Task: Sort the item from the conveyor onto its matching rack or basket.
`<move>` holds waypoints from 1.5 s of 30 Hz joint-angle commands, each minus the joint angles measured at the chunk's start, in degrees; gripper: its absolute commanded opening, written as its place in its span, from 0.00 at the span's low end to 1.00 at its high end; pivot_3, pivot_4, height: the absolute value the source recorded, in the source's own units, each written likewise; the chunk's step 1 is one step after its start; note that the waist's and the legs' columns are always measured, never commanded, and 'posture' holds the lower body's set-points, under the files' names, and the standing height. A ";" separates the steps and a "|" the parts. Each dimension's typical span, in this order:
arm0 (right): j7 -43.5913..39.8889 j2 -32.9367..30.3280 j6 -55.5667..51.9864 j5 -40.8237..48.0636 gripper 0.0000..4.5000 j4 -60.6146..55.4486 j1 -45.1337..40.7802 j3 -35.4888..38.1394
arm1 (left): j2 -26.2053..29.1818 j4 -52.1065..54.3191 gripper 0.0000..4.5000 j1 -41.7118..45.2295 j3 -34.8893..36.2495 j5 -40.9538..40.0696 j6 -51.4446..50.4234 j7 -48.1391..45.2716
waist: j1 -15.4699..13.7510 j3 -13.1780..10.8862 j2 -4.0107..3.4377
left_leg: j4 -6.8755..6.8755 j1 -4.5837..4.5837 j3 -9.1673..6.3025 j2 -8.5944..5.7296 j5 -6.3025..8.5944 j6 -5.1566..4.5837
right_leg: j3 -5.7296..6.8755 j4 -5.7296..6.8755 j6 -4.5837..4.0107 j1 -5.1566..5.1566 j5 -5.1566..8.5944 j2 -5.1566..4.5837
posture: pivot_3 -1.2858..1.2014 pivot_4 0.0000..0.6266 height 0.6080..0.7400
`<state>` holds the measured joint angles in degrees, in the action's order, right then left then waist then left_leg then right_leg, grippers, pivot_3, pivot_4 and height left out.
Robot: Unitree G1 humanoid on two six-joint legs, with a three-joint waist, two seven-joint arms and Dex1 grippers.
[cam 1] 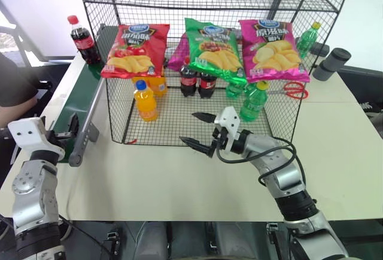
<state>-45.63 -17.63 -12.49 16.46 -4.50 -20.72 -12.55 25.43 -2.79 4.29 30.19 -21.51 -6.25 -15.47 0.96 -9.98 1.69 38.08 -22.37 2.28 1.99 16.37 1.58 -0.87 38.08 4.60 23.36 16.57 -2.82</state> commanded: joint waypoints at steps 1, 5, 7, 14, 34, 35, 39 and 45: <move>-0.11 0.08 1.04 0.46 0.98 -1.17 -0.51 1.31 | 0.48 0.39 1.00 0.27 0.59 0.70 1.47 0.68 | 0.00 0.00 0.00 | 0.00 0.00 0.00 0.00 0.00 0.00 | 0.00 0.00 0.00 0.00 0.00 0.00 | 0.52 0.24 0.95; -0.21 0.02 0.92 0.55 0.98 -1.49 -0.34 1.22 | 0.53 0.15 1.00 0.35 0.48 0.80 1.71 0.97 | 0.04 0.00 0.00 | 0.00 0.00 0.00 0.00 0.00 0.00 | 0.00 0.00 0.00 0.01 0.00 -0.01 | 0.52 0.24 0.95; -0.18 0.01 0.86 0.56 0.98 -1.74 -0.20 1.17 | 0.53 0.10 1.00 0.35 0.50 0.84 1.78 1.10 | 0.03 0.00 0.00 | 0.00 0.00 0.00 0.00 0.00 0.00 | 0.00 0.00 0.00 0.01 0.00 -0.01 | 0.52 0.24 0.95; -0.13 0.74 0.78 0.47 0.98 -1.97 -0.68 0.40 | 0.55 -1.17 1.00 1.13 0.69 1.14 2.08 1.64 | 0.03 0.00 0.00 | 0.00 -0.01 0.00 0.00 0.00 0.00 | 0.00 0.00 0.00 0.01 0.00 -0.02 | 0.52 0.24 0.95; -0.39 1.60 0.72 0.22 0.98 -2.62 -0.55 -0.47 | 0.14 -2.20 1.00 1.73 1.22 0.02 2.56 1.70 | 0.03 0.00 0.00 | -0.01 -0.01 0.00 0.00 0.00 0.00 | 0.01 -0.01 -0.01 0.02 0.00 -0.06 | 0.52 0.24 0.95; -0.44 1.55 0.73 0.21 0.98 -2.67 -0.50 -0.49 | 0.09 -2.21 1.00 1.63 1.22 0.00 2.64 1.72 | 0.03 0.00 0.00 | -0.02 -0.01 0.00 0.00 0.00 0.01 | 0.01 -0.01 -0.01 0.02 0.00 -0.06 | 0.52 0.24 0.95; -0.59 1.54 0.65 0.27 0.98 -2.61 -0.63 -0.47 | 0.05 -2.44 1.00 1.39 1.16 0.30 3.00 2.02 | 0.04 0.00 0.00 | -0.02 -0.01 0.00 0.00 0.00 0.01 | 0.01 -0.01 -0.01 0.02 0.00 -0.07 | 0.52 0.24 0.95; -0.71 1.69 0.60 0.24 0.98 -2.48 -0.81 -0.58 | 0.08 -2.64 1.00 0.87 1.12 0.53 3.49 2.23 | 0.04 0.00 0.00 | -0.02 -0.01 0.00 0.00 0.00 0.01 | 0.01 -0.01 -0.01 0.02 0.00 -0.08 | 0.52 0.24 0.95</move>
<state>-46.13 -16.31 -12.49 16.43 -4.44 -20.71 -13.15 25.12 -6.18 5.25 30.20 -21.14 -4.17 -13.52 1.00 -9.99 1.69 38.06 -22.38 2.28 1.99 16.37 1.59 -0.87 38.07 4.59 23.38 16.57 -2.90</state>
